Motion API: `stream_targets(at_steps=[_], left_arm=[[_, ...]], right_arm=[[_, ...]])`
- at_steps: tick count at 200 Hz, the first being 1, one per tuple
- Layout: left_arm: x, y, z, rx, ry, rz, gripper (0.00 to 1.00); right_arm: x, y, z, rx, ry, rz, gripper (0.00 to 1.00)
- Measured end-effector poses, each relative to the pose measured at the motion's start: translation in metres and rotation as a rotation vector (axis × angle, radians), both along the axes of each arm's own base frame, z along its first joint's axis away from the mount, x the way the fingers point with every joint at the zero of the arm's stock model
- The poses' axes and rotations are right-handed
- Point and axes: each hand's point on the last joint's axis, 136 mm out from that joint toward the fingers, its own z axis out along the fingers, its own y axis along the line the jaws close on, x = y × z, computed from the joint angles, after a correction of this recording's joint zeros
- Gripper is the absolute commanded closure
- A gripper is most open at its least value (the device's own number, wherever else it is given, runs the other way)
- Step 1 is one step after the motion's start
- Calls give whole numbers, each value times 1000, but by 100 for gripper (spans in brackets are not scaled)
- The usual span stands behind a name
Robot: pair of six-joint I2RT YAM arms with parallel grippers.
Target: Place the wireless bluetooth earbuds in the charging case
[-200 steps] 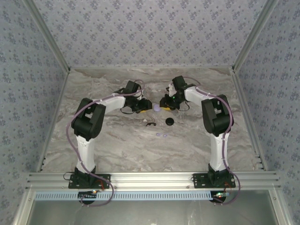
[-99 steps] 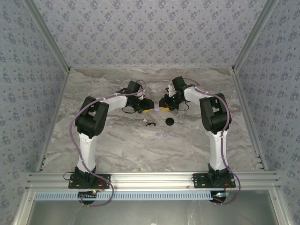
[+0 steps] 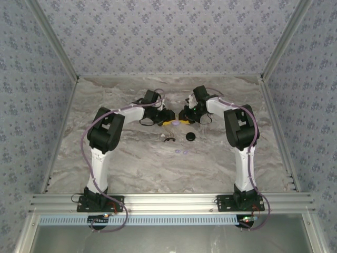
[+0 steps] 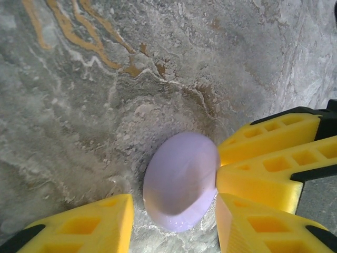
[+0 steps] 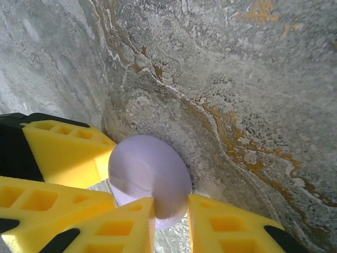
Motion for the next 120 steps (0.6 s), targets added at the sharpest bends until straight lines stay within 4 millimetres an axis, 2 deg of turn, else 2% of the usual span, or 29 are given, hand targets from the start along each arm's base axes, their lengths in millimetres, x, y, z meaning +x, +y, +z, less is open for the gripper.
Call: stream_targets(at_steps=[120], left_arm=[[2,-7,0,-45,20,12,63]], right_arm=[[1,0,1,27,13,-6,78]])
